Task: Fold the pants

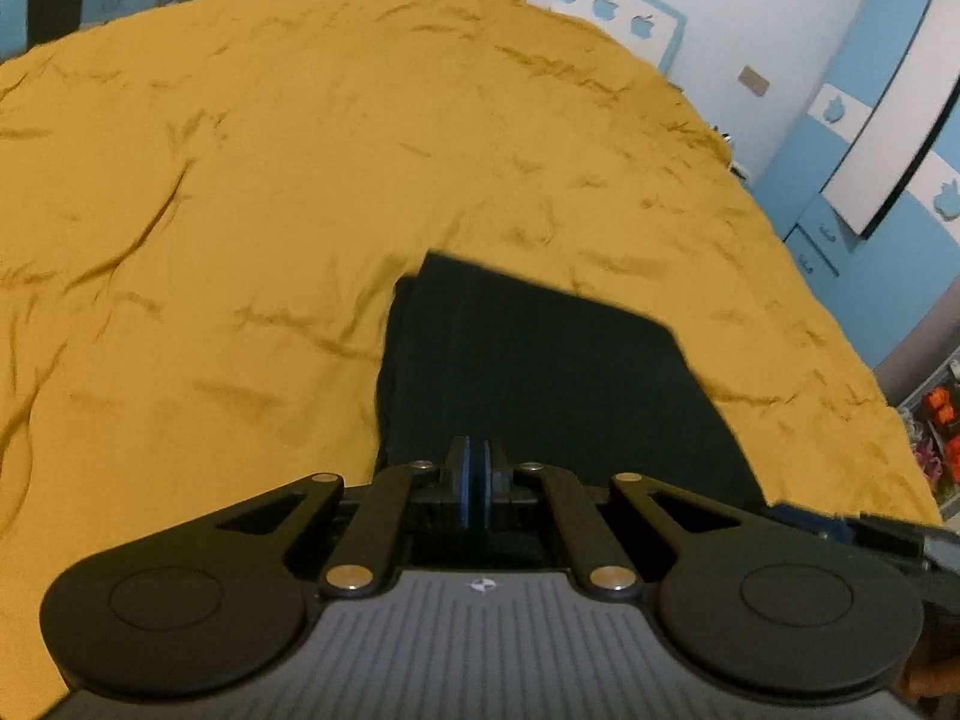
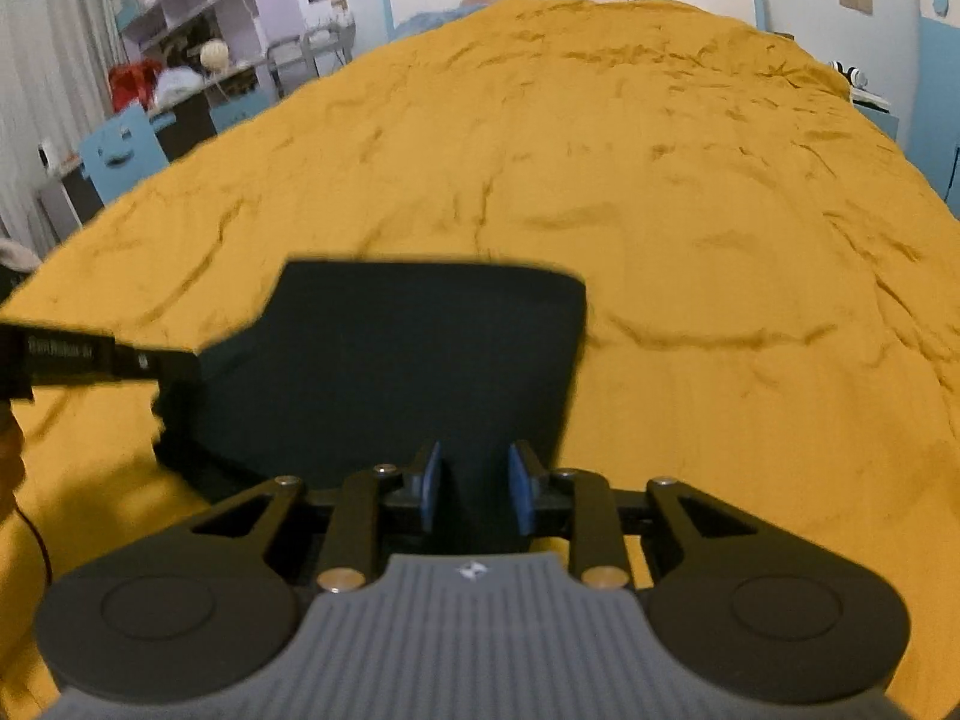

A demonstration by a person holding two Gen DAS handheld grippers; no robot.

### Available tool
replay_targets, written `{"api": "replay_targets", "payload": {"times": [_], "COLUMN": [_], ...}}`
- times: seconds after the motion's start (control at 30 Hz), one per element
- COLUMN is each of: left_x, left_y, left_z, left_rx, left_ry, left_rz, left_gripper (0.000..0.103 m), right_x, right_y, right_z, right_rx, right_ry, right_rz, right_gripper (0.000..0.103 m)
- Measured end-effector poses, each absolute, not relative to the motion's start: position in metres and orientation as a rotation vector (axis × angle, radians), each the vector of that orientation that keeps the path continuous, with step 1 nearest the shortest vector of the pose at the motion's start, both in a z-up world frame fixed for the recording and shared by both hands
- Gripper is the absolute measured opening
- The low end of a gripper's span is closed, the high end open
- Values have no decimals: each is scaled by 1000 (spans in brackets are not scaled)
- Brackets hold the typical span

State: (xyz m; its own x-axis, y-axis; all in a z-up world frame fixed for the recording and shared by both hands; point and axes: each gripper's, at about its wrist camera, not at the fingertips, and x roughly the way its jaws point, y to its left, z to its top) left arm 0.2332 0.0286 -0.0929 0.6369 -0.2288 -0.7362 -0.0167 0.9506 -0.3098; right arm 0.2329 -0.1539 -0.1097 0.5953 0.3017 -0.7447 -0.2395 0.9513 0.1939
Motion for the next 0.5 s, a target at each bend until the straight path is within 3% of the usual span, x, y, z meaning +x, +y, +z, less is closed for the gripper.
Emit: {"api": "replay_targets", "payload": {"times": [0.23,0.43,0.5], "left_x": [223,218,217], "left_y": [42,49,56], "left_z": [-125,-113,-103], "left_rx": [-356,-399,-439], "left_ry": [951,967,945], "left_rz": [-68,-71,-86], "left_gripper": [5,5,16], "right_x": [221,222,224], "right_y": [-153,-171,-185], "right_z": [-141,-131,-123], "right_rx": [68,143,214], "right_ry": [939,996,1009], "right_rz": [292,287,291], "right_gripper": [23,24,27]}}
